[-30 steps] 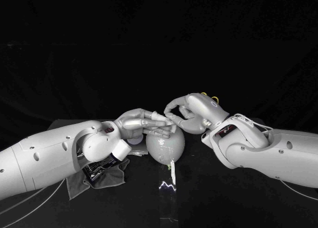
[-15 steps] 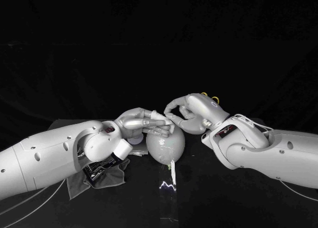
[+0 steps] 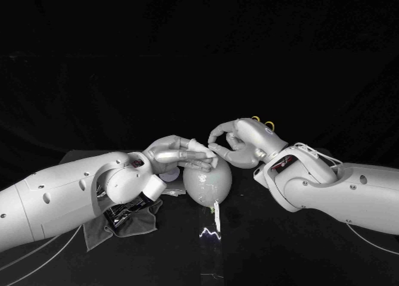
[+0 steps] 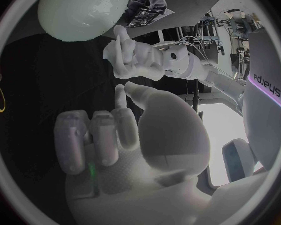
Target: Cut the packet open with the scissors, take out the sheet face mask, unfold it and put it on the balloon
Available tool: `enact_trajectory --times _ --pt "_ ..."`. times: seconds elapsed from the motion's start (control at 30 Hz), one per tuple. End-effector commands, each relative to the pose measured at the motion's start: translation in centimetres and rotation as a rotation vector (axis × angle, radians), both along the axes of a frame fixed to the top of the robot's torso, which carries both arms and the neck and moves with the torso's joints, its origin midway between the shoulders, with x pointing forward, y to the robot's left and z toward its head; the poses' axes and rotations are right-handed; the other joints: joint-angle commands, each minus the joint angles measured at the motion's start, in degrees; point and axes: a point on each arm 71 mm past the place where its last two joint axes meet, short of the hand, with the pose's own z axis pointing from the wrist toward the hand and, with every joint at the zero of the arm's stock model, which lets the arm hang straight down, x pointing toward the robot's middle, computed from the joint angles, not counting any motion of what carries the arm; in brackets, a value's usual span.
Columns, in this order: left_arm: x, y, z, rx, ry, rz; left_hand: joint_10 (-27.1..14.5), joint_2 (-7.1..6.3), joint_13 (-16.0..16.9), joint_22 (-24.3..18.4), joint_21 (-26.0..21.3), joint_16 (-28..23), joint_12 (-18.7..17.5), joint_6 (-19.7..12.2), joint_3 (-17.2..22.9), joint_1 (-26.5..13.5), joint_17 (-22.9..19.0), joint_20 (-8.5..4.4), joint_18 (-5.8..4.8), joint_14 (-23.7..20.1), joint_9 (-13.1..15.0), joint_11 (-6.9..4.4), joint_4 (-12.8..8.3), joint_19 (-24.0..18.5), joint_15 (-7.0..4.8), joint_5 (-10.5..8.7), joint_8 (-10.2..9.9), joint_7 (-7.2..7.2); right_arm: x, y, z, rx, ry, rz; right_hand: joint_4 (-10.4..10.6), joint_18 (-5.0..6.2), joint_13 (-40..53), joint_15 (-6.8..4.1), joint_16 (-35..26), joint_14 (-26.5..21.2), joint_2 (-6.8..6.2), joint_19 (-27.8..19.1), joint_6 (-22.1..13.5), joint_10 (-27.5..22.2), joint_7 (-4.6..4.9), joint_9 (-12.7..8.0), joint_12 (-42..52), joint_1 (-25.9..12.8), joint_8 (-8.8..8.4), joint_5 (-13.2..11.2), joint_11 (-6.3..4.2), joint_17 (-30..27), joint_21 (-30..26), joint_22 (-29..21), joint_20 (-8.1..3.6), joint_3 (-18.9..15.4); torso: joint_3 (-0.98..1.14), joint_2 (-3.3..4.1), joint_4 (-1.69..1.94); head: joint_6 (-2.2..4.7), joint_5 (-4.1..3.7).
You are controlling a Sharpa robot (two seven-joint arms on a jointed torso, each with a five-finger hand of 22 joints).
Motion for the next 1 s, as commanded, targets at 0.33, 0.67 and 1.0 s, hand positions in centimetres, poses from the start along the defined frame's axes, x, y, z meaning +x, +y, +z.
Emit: enact_trajectory --times 0.33,0.67,1.0 --pt "0.07 -0.1 0.25 -0.004 -0.032 0.021 1.3 2.22 0.0 0.2 0.4 0.2 -0.4 -0.4 0.6 0.5 0.6 -0.19 0.39 0.5 1.0 -0.18 0.7 0.7 -0.19 -0.09 1.3 -0.3 -0.02 0.47 -0.37 -0.024 0.053 0.018 1.9 -0.13 11.2 1.03 0.2 6.0 -2.03 5.6 -0.2 2.4 1.11 -2.2 -0.6 -1.3 -2.75 -0.2 1.15 15.1 -0.5 14.8 1.51 -3.1 0.0 0.01 0.01 0.02 0.05" --pt "0.07 -0.14 0.23 0.019 -0.051 0.028 1.7 2.31 0.1 0.2 0.6 0.3 -0.4 -0.3 0.6 0.5 0.8 -0.3 0.41 0.8 1.3 -0.38 0.7 0.9 -0.38 -0.09 1.7 -0.54 0.1 0.71 -0.46 -0.027 0.06 0.021 2.2 -0.14 11.2 1.08 0.2 6.0 -1.9 5.6 0.2 2.4 1.08 -2.7 -0.5 -1.1 -3.18 -0.1 1.16 15.1 -0.5 14.8 1.67 -3.5 0.0 0.01 0.01 -0.08 0.05" --pt "-0.22 -0.42 0.25 0.049 -0.084 0.009 1.9 2.31 0.0 0.2 0.7 0.3 -0.5 -0.3 0.7 0.5 0.9 -0.38 0.42 0.9 1.4 -0.47 0.7 1.0 -0.48 -0.09 1.8 -0.66 0.42 0.8 -0.65 -0.036 0.07 0.017 2.2 -0.14 11.2 1.02 0.2 6.0 -1.31 5.6 0.8 2.4 0.95 -3.1 -0.5 -0.3 -3.47 -0.1 1.06 15.1 -0.4 14.8 1.73 -3.5 -0.01 0.0 0.05 -0.18 -0.02"
